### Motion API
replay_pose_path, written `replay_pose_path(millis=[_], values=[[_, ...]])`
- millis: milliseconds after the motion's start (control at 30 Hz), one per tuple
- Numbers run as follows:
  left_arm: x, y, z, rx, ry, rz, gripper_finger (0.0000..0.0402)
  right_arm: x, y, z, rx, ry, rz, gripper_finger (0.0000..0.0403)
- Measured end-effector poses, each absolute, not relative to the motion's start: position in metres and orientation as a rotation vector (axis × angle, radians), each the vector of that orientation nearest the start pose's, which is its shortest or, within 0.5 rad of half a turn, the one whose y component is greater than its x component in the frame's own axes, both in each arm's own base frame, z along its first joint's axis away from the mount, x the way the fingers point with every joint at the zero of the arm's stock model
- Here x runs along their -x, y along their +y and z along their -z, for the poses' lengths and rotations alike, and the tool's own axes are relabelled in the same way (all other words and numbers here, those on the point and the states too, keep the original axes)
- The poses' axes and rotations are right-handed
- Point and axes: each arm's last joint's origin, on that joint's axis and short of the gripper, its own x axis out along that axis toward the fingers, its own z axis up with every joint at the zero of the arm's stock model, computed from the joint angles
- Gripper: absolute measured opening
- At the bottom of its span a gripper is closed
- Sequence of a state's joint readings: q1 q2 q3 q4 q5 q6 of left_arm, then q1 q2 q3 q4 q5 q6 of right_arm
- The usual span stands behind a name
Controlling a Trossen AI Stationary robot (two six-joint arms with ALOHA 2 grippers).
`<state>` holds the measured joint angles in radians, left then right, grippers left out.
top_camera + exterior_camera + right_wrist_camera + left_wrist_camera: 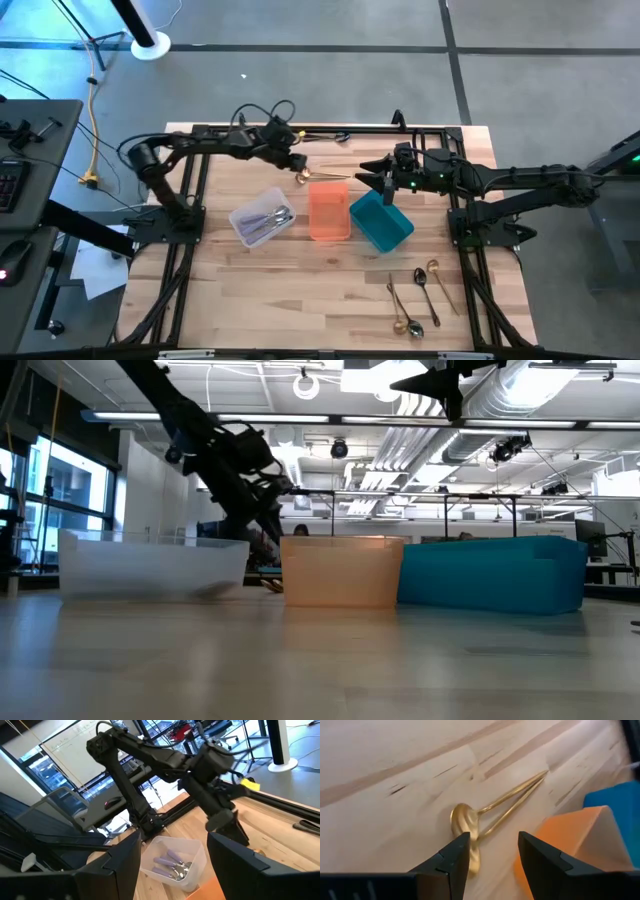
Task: Sort silverware by color (type)
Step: Put the gold spoon into the blue bin
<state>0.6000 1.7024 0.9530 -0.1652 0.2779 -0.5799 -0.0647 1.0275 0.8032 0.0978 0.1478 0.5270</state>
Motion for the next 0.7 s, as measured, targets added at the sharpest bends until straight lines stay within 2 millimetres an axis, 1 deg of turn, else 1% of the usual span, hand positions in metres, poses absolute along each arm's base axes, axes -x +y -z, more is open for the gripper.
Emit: replay_pose_path(millis=[67, 133, 267, 333, 500, 700], values=[[-0.287, 0.187, -0.166, 0.923, 0.747, -0.540, 0.0158, -0.231, -0.019, -0.321, -0.519, 0.068, 0.240, 0.0212], [-0.292, 0.195, -0.171, 0.917, 0.731, -0.557, 0.0158, -0.231, -0.019, -0.321, -0.520, 0.070, 0.239, 0.0212], [-0.296, 0.205, -0.171, 0.903, 0.734, -0.593, 0.0158, -0.231, -0.019, -0.320, -0.519, 0.078, 0.234, 0.0212], [-0.295, 0.207, -0.167, 0.911, 0.750, -0.620, 0.0158, -0.231, -0.018, -0.320, -0.518, 0.083, 0.232, 0.0212], [-0.296, 0.207, -0.148, 0.970, 0.813, -0.641, 0.0158, -0.230, -0.017, -0.319, -0.510, 0.099, 0.228, 0.0212], [-0.301, 0.203, -0.135, 1.010, 0.852, -0.622, 0.0158, -0.230, -0.016, -0.315, -0.507, 0.140, 0.235, 0.0212]])
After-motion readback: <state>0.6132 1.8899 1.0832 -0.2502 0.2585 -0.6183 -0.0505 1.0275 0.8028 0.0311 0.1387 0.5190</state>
